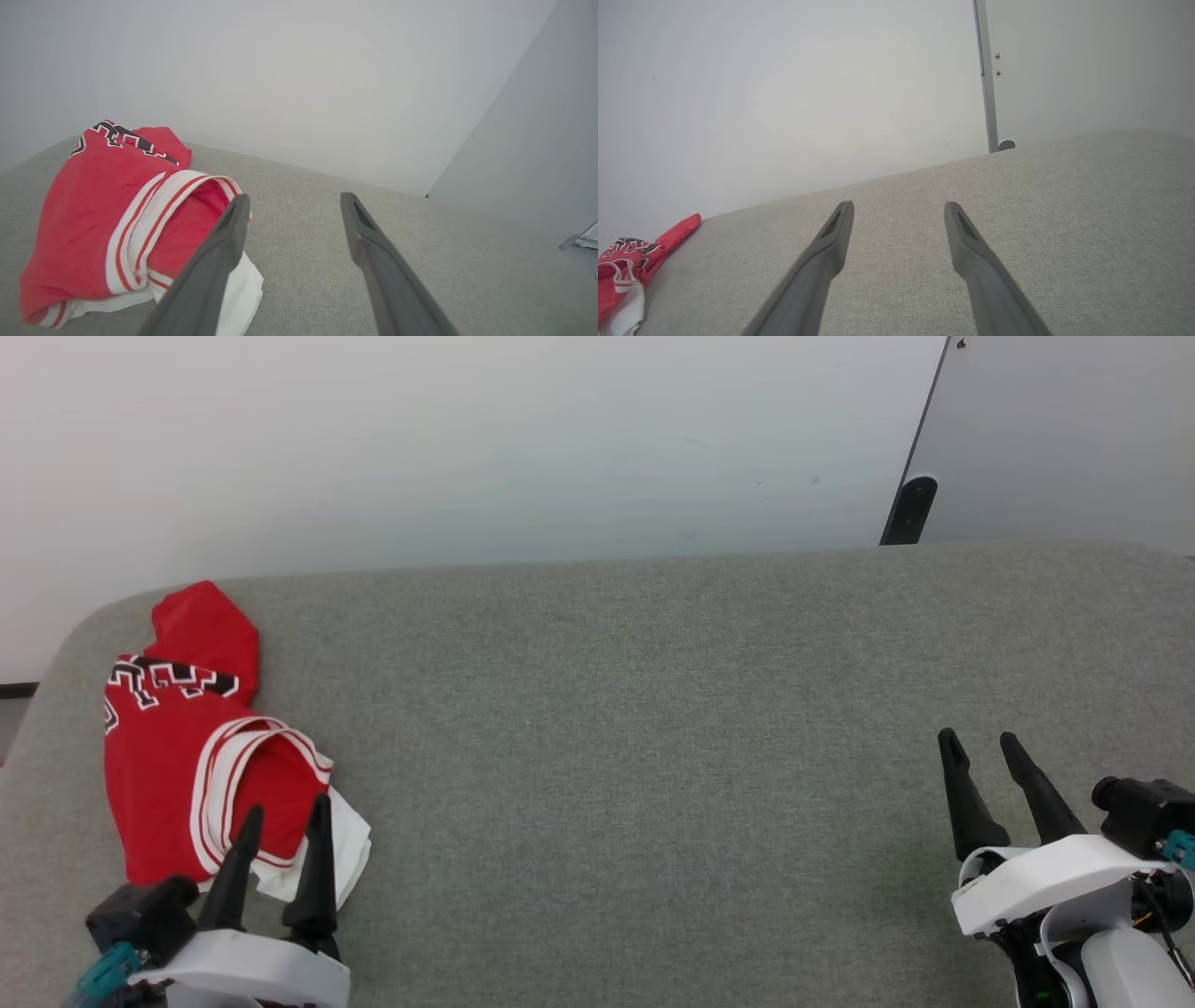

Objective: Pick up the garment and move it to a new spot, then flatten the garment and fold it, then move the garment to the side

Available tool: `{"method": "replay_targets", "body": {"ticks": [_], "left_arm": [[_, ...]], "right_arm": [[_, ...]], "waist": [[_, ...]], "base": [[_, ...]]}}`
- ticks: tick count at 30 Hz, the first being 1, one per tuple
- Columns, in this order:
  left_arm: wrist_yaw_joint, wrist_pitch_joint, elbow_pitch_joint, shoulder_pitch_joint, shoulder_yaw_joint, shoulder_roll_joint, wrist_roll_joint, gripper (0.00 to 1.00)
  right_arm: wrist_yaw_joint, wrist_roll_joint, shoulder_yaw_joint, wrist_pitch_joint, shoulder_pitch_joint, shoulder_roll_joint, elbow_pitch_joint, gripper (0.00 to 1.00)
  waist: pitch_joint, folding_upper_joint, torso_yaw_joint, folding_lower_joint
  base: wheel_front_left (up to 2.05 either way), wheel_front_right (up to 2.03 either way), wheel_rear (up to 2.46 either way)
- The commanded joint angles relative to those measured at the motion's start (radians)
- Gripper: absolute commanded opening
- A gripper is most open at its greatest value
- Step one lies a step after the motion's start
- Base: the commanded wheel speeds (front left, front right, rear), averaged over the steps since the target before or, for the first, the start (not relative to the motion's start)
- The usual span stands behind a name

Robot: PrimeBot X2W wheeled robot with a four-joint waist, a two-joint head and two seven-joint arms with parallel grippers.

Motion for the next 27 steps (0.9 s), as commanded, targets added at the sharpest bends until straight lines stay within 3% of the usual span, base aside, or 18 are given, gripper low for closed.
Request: {"method": "replay_targets", "body": {"ticks": [1, 14, 27], "left_arm": [[-0.006, -0.010, -0.006, -0.005, 0.002, 0.006, 0.025, 1.00], [-0.011, -0.039, 0.026, -0.015, -0.003, 0.008, 0.127, 1.00], [-0.017, -0.065, 0.052, -0.015, -0.004, 0.018, 0.202, 1.00]], "right_arm": [[0.000, -0.034, -0.011, -0.012, 0.002, 0.005, -0.010, 1.00], [-0.001, -0.174, -0.051, -0.050, 0.036, 0.079, -0.050, 1.00], [-0.001, -0.288, -0.038, -0.076, 0.047, 0.090, -0.053, 1.00]], "waist": [[0.001, 0.0000, 0.000, 0.0000], [0.008, 0.0000, -0.001, 0.0000], [0.011, 0.0000, -0.001, 0.0000]], "base": [[0.00, 0.00, 0.00], [0.00, 0.00, 0.00], [0.00, 0.00, 0.00]]}}
